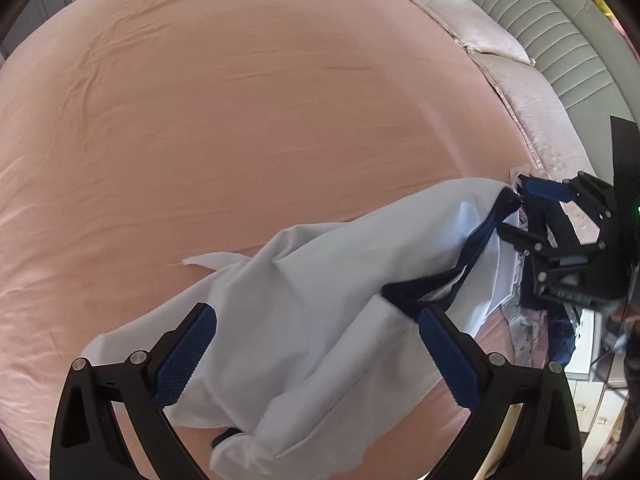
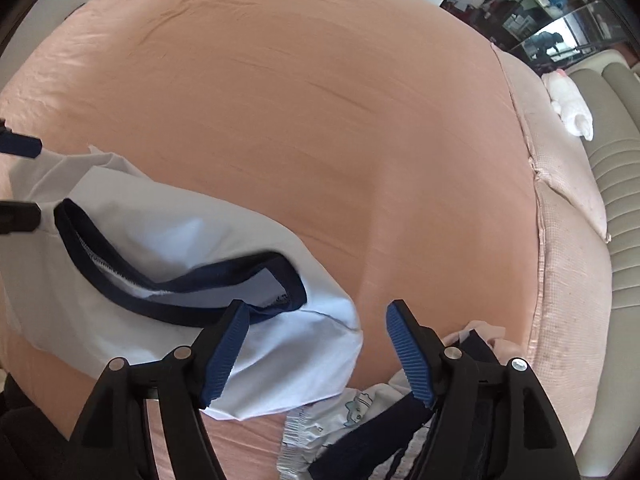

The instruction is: Fold clothes

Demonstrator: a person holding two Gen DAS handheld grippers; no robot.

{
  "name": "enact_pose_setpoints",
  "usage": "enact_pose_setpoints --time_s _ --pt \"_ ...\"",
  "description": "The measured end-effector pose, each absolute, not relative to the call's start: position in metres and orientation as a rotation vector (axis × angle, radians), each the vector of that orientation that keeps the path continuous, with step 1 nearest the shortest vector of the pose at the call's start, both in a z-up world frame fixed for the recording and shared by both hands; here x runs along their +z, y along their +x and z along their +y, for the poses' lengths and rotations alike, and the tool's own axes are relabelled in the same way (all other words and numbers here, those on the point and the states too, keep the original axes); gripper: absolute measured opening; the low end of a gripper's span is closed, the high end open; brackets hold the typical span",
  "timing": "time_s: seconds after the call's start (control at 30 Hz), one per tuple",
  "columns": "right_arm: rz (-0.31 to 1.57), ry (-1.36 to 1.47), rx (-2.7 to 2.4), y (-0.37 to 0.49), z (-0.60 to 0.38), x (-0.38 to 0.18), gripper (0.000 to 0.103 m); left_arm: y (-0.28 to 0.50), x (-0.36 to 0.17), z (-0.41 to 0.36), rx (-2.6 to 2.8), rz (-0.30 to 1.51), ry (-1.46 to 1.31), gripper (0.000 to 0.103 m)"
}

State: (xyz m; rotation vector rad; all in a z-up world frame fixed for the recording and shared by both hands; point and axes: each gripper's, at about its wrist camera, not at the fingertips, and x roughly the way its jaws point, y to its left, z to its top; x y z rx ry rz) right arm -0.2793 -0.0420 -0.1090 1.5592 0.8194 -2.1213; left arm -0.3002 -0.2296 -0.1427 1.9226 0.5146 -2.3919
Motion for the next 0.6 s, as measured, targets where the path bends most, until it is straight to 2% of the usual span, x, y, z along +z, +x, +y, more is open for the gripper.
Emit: enact_pose_setpoints --time_s 0.2,0.37,0.6 --pt "0.815 1.624 -2.119 -0.284 -0.052 -0.122 0.071 -0.328 -0.16 -0.213 -2.293 0.507 2.048 0.103" --pt "0.985 1.65 -2.144 -0.285 -0.059 -0.14 0.071 -0.34 -0.183 -0.191 -2.188 0.378 2.156 0.103" --pt "1.06 1.66 -2.245 -0.282 -0.063 -0.146 0.071 -0.346 -0.197 -0.182 -2.12 0.299 2.148 0.103"
